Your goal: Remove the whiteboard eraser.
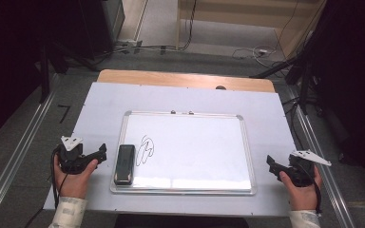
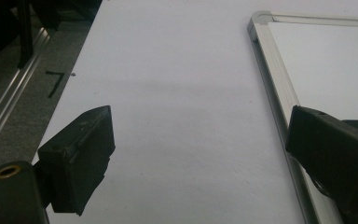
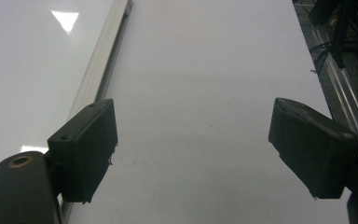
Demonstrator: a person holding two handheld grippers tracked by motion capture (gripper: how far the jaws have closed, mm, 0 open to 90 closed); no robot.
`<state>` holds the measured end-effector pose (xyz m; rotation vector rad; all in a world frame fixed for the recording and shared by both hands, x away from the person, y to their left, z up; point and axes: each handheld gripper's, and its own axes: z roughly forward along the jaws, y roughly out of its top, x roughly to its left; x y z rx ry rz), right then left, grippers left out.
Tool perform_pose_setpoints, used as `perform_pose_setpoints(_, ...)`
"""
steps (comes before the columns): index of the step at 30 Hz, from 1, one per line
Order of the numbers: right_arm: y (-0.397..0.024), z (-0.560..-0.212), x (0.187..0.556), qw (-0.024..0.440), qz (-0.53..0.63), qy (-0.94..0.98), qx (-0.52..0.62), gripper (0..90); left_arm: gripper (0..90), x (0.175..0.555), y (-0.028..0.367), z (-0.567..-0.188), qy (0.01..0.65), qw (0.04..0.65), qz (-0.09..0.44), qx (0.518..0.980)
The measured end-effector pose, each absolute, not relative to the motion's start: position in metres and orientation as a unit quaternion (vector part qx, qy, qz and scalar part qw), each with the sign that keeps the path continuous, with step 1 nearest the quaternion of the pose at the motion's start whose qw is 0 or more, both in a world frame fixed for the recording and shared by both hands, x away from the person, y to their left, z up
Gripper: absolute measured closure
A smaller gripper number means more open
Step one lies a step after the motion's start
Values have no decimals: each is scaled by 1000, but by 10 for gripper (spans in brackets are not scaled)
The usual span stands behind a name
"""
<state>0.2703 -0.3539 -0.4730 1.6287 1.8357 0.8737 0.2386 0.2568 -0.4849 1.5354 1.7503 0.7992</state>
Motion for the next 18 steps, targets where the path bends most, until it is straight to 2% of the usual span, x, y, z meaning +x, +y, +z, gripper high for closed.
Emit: perform_pose_setpoints(18,-350,-475,269,259,317,693,593,143,85,233,234,-475,664,356,291,591)
